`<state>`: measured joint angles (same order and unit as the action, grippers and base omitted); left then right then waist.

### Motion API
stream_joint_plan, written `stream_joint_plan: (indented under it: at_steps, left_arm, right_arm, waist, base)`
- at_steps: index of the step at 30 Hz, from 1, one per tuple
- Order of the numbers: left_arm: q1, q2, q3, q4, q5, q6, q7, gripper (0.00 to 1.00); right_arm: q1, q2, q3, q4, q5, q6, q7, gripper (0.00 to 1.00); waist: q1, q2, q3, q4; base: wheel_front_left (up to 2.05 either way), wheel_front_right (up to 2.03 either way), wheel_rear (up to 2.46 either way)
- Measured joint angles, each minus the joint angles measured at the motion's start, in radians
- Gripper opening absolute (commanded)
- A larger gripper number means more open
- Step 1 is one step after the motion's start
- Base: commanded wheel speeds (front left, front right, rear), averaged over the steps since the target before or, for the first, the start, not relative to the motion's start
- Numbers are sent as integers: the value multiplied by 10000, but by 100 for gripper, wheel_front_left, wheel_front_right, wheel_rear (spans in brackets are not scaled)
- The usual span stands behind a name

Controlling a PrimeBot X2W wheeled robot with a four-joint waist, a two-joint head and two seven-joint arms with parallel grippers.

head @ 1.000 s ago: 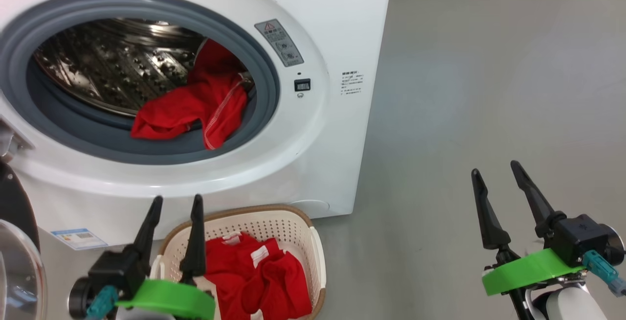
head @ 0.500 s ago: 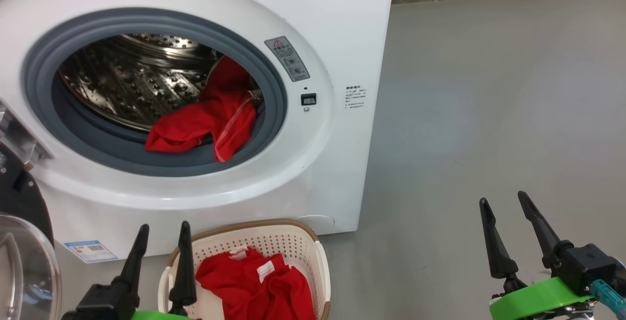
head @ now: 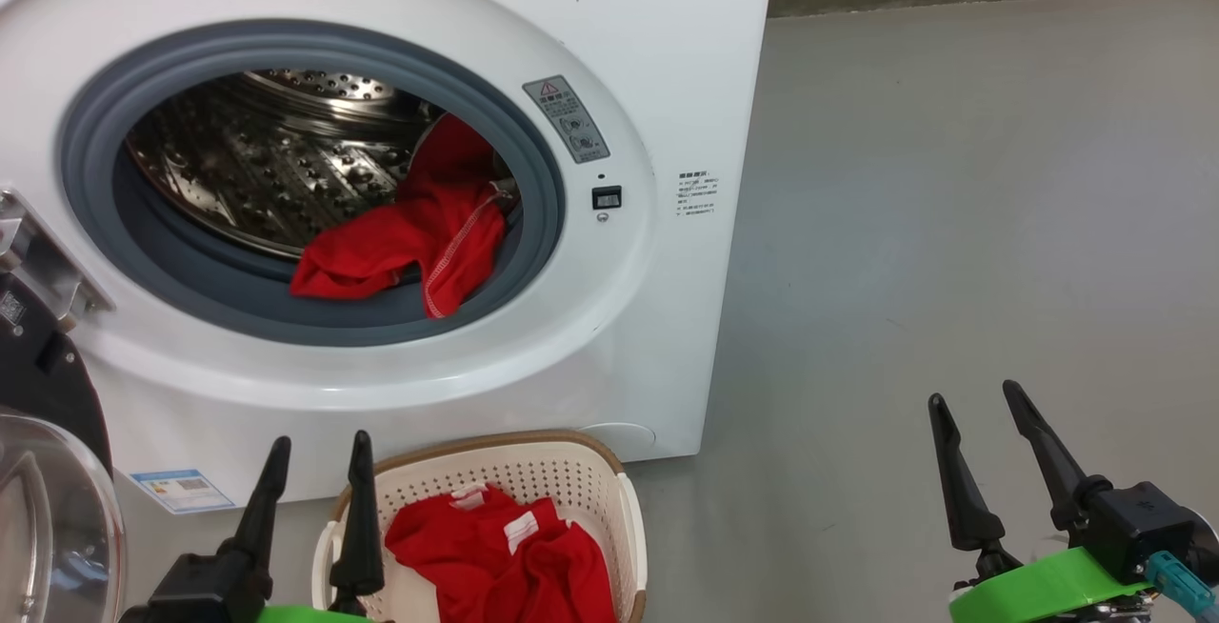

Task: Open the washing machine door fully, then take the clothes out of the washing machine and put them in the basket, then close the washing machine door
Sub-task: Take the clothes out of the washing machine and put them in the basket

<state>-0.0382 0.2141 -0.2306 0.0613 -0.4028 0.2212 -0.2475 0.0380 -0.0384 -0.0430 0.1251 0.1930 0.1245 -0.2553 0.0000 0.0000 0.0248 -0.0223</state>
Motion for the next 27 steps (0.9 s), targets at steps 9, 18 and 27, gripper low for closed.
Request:
stream_joint_plan:
  at_steps: [9, 18, 27]
  left_arm:
    - [22, -12, -12, -77, -232, 0, 96, 100]
    - [-253, -40, 40, 48, -637, -199, 184, 100]
    - [-1610, -67, 205, 748, -652, -470, 69, 100]
  right_arm:
    - [1, 0, 173, -12, 6, 0, 0, 100]
    - [-57, 0, 230, -90, 19, 0, 0, 100]
    - [-616, 0, 322, -113, 98, 0, 0, 100]
  waist:
    - [0, 0, 111, -54]
    - [0, 0, 758, -176]
    - [0, 0, 1666, -310]
  base:
    - [0, 0, 0]
    - [0, 0, 0]
    - [0, 0, 0]
